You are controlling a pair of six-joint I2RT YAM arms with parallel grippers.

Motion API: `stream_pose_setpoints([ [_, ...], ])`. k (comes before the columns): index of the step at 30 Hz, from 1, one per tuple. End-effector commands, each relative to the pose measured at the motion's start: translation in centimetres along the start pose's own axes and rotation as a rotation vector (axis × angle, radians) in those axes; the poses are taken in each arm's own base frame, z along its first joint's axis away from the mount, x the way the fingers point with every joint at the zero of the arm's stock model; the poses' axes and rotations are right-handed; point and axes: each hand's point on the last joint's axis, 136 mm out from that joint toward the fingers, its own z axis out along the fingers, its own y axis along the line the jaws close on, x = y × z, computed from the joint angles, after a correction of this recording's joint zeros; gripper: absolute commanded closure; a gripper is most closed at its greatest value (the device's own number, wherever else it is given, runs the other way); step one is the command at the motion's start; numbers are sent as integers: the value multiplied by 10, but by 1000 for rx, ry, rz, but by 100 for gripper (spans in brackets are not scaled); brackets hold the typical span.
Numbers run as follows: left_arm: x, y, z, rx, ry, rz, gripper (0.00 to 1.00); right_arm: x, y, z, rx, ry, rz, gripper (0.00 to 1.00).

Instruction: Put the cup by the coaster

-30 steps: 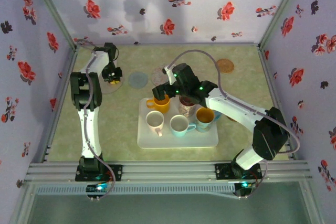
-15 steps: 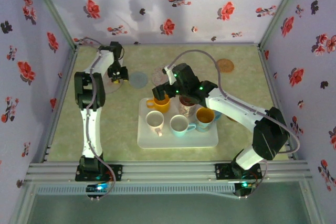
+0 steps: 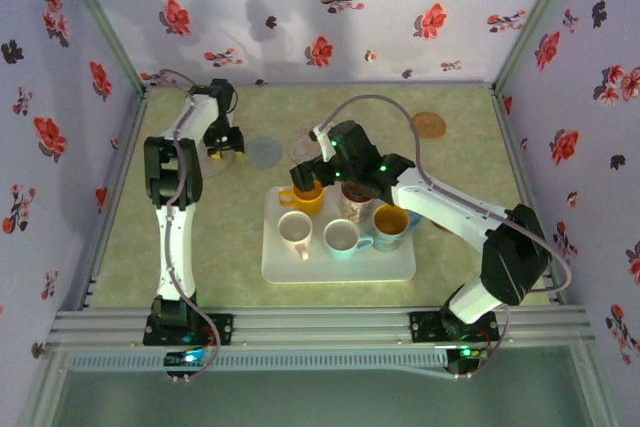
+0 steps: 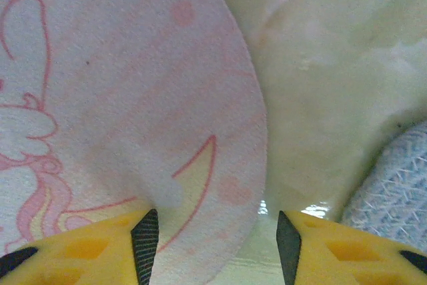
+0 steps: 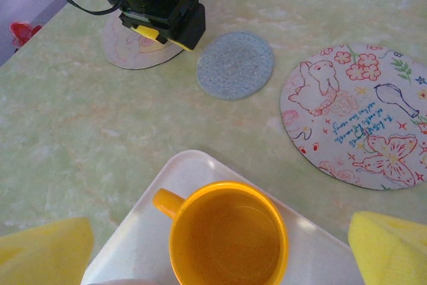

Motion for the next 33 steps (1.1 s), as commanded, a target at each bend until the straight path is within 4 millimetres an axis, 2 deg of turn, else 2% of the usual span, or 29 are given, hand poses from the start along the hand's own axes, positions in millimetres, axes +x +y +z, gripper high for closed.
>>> stream_pose_setpoints([
  [1,6,11,6,-55,38,8,50,-6,-4,-4,15,-23,12,1],
  [6,9,11,18,-58,55,6,51,-6,-3,-2,13,-19,11,1],
  [9,12,9,25,-53,69,0,56,-8,-3,-2,14,-21,8,1],
  [13,13,7,24,-40,69,-2,62,-7,-4,-2,16,-19,7,1],
  [17,11,6,17,-28,59,-3,73,-6,-3,0,12,-17,6,1],
  [19,10,3,13,-11,52,-1,82,-7,-3,0,11,-20,3,1],
  [22,8,-4,8,24,47,12,99,-8,-3,-1,13,-25,3,1],
  [33,12,-19,6,34,58,54,100,-1,-8,-3,27,-17,4,1],
])
